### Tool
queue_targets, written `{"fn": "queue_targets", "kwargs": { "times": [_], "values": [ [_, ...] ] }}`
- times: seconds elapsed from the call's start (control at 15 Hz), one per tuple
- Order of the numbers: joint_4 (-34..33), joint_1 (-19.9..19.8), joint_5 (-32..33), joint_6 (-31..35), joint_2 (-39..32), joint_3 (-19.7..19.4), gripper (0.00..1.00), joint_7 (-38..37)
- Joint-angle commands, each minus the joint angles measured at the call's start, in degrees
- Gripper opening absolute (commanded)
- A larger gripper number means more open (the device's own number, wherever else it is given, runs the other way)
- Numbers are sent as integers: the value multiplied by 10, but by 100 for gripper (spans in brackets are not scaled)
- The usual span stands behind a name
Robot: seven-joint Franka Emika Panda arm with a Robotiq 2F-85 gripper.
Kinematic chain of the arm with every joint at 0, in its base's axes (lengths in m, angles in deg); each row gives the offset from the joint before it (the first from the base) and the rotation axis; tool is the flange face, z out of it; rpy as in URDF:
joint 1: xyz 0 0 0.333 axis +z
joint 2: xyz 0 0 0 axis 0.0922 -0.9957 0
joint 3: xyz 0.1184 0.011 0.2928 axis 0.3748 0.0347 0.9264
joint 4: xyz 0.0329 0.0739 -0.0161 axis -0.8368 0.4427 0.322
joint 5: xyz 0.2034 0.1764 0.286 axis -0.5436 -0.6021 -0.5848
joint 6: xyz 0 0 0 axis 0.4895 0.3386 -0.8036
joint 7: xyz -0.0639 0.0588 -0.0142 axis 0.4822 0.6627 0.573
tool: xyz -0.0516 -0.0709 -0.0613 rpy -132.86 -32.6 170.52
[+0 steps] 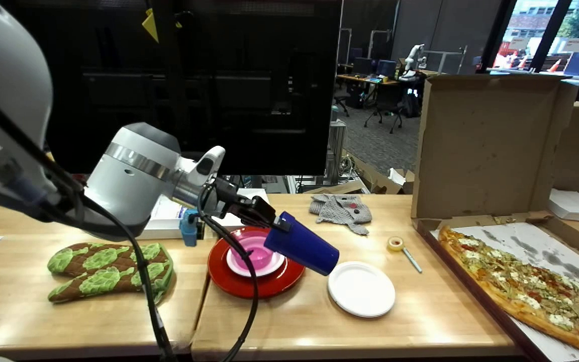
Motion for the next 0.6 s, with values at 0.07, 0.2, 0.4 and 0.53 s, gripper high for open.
{"fn": "queue_targets", "kwargs": {
  "times": [0.07, 0.2, 0.4, 0.53],
  "values": [
    [-35, 51, -14, -77, -41, 23, 1, -34],
    [-53, 66, -17, -102, -62, 30, 1, -41],
    [-76, 81, -21, -125, -95, 35, 1, -53],
    [-87, 86, -19, -141, -118, 36, 1, -70]
  ]
}}
